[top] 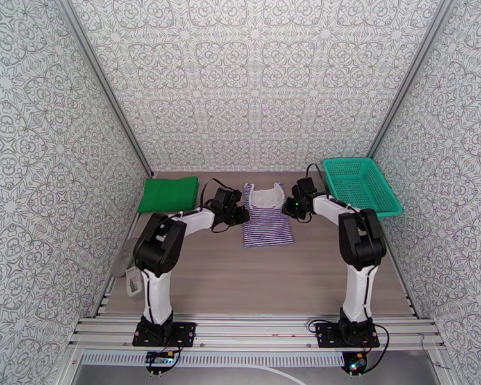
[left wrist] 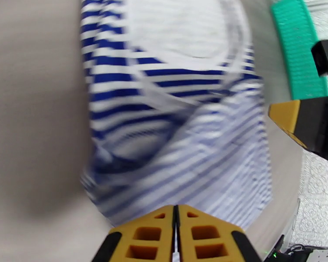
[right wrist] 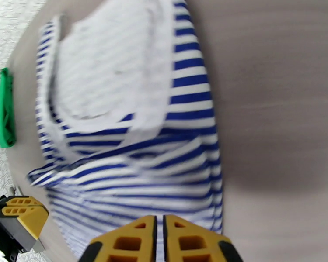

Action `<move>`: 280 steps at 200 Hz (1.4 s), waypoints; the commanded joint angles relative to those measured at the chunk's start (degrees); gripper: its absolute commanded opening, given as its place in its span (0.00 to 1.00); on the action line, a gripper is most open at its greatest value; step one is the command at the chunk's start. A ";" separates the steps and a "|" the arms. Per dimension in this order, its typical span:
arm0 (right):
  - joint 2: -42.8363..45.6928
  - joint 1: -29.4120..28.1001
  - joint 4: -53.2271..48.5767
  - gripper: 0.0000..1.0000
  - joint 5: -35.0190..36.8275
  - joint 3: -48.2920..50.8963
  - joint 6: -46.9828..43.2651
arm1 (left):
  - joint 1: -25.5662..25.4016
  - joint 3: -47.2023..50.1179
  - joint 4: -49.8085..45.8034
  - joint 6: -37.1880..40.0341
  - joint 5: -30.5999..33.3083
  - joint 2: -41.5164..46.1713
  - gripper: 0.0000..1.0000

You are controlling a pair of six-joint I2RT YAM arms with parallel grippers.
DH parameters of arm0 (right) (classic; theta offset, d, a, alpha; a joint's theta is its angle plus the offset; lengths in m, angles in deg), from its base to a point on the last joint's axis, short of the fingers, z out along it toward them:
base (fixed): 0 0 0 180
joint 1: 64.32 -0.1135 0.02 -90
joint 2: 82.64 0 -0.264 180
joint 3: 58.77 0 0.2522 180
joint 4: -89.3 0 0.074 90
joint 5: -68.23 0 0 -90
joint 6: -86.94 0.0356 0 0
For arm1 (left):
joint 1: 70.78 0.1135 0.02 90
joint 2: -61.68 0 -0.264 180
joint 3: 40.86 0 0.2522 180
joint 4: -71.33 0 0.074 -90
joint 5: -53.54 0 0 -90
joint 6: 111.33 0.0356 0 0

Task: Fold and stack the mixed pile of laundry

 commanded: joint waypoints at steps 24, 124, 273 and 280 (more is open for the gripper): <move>-4.75 0.40 1.13 0.15 1.97 -5.78 4.19 | 2.60 -5.97 4.18 0.05 -2.79 -3.35 0.21; 7.28 1.99 -4.10 0.31 5.00 -0.79 1.09 | 5.38 -9.51 -1.58 2.64 -2.98 -1.73 0.33; 24.67 3.46 4.12 0.49 -11.41 32.36 -1.68 | -1.71 36.49 11.49 -13.04 0.16 32.76 0.54; 24.30 3.65 6.06 0.49 -12.50 33.26 -0.36 | -1.95 37.37 12.64 -13.90 0.20 32.53 0.54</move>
